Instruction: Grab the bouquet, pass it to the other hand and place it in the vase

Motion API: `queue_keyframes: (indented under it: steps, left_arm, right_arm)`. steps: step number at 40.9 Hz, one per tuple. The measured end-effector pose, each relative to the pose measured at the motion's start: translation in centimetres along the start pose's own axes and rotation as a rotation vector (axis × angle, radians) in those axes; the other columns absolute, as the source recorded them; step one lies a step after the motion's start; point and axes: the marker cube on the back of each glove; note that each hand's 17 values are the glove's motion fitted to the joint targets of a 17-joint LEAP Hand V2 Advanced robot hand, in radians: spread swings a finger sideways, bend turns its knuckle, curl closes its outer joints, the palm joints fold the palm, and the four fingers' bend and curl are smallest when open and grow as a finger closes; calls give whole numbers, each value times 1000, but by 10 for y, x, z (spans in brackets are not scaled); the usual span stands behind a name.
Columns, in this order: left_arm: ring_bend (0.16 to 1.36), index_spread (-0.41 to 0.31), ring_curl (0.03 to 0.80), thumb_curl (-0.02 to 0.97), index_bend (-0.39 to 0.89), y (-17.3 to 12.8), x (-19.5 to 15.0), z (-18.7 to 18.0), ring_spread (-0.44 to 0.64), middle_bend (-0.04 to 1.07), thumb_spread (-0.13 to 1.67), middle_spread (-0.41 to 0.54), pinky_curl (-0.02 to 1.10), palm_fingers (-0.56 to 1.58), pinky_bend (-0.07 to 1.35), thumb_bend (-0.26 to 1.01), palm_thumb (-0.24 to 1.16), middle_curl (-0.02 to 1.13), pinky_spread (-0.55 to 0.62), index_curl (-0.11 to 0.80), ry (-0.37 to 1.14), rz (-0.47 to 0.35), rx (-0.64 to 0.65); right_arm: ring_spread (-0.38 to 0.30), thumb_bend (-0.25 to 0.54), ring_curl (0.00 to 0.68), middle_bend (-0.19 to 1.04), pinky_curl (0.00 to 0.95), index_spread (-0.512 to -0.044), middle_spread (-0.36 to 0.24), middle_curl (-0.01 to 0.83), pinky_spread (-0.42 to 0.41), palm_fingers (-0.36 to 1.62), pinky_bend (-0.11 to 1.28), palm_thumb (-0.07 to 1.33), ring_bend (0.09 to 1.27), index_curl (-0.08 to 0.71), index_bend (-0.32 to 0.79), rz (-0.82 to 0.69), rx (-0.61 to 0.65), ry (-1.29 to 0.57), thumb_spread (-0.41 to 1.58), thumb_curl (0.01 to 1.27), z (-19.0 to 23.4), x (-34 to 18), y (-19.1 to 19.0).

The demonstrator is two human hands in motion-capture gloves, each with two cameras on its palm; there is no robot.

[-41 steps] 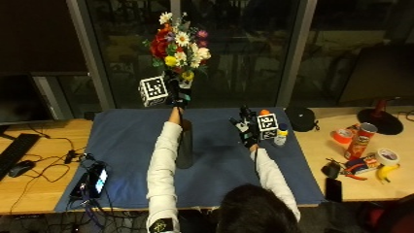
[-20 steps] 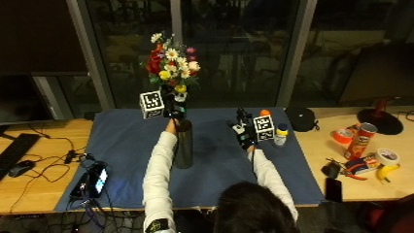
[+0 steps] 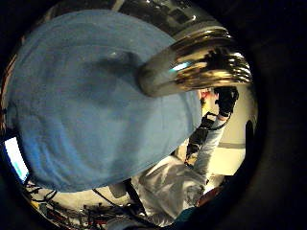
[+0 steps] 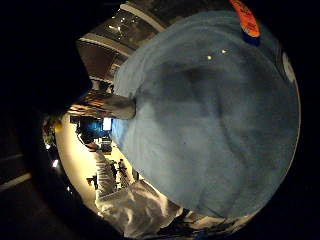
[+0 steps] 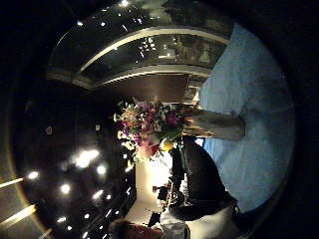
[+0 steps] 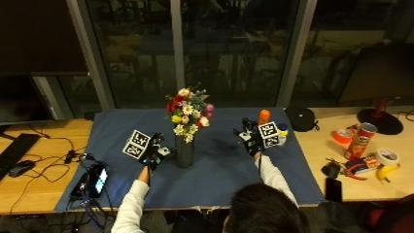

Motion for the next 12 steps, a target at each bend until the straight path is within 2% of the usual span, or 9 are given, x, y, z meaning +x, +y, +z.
queue_keyframes:
  steps: [8, 12]
  left_arm:
    - [567, 263, 304, 479, 37, 7, -12, -11, 478, 174, 870, 456, 317, -219, 423, -31, 549, 298, 481, 157, -6, -5, 21]
    - [565, 269, 298, 457, 42, 8, -17, -11, 508, 174, 883, 477, 313, -215, 418, -33, 547, 290, 504, 131, 4, -5, 40]
  right_arm:
    - [-27, -22, 301, 184, 341, -437, -113, 330, 214, 91, 513, 588, 442, 213, 141, 10, -37, -8, 990, 419, -2, 21, -3]
    - [-27, -23, 301, 184, 342, -434, -112, 328, 214, 92, 511, 598, 441, 215, 139, -59, 1, 41, 989, 423, -4, 34, -14]
